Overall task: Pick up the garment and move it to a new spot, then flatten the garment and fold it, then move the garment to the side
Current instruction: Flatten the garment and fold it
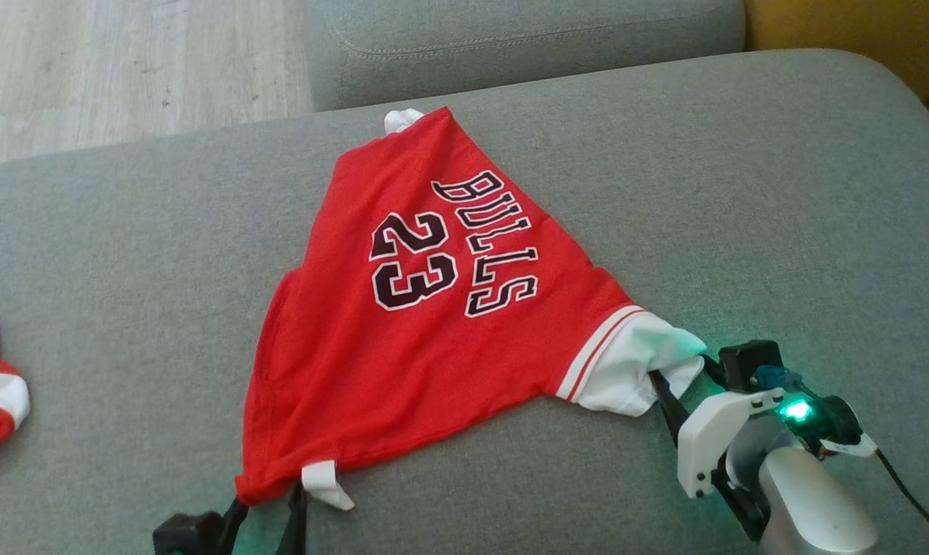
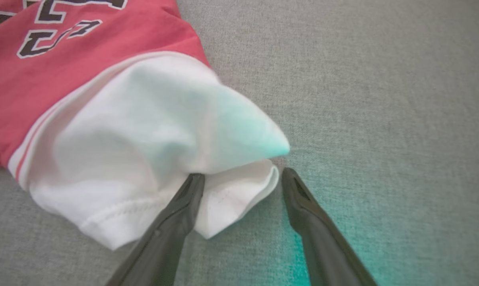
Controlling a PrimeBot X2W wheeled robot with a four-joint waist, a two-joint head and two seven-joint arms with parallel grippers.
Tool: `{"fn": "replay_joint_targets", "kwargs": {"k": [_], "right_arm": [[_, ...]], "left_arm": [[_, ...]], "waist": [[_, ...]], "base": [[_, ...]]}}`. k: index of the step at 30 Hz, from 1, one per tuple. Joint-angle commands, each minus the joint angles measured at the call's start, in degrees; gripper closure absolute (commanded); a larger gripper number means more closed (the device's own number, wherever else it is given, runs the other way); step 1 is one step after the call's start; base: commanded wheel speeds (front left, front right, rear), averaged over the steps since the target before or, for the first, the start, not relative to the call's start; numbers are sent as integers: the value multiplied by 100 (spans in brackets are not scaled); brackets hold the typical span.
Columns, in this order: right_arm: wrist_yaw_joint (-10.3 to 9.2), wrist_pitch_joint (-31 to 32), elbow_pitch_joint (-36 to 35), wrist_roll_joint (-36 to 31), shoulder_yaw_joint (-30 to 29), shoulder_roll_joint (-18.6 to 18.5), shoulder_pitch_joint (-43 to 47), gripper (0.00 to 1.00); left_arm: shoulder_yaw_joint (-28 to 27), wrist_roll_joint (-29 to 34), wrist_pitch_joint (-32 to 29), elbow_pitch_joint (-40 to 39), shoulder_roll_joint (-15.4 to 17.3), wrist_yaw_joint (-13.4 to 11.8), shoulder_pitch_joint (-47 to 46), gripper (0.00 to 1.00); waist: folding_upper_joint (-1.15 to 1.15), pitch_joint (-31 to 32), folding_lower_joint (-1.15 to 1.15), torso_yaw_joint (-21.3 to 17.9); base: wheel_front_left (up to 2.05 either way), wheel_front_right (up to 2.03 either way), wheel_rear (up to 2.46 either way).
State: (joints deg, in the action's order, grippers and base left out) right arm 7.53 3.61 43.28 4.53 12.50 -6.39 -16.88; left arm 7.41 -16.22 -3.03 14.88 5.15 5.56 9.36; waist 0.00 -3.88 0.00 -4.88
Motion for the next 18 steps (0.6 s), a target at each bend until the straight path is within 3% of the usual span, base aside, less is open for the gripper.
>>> {"fn": "replay_joint_targets", "kwargs": {"k": [1, 11, 18], "right_arm": [[-4, 2, -48, 42, 207, -15, -113, 0], [-4, -62, 1, 181, 357, -60, -142, 0], [-4, -83, 23, 222, 418, -71, -146, 0]], "left_arm": [[-138, -32, 49, -120, 61, 7, -293, 0], [-269, -59, 164, -20, 140, -184, -357, 0], [-279, -215, 139, -111, 163, -138, -344, 0]], "waist": [[0, -7, 0, -13], [0, -20, 0, -95], [0, -5, 0, -105]], "base": [[0, 0, 0], [0, 0, 0], [0, 0, 0]]}}
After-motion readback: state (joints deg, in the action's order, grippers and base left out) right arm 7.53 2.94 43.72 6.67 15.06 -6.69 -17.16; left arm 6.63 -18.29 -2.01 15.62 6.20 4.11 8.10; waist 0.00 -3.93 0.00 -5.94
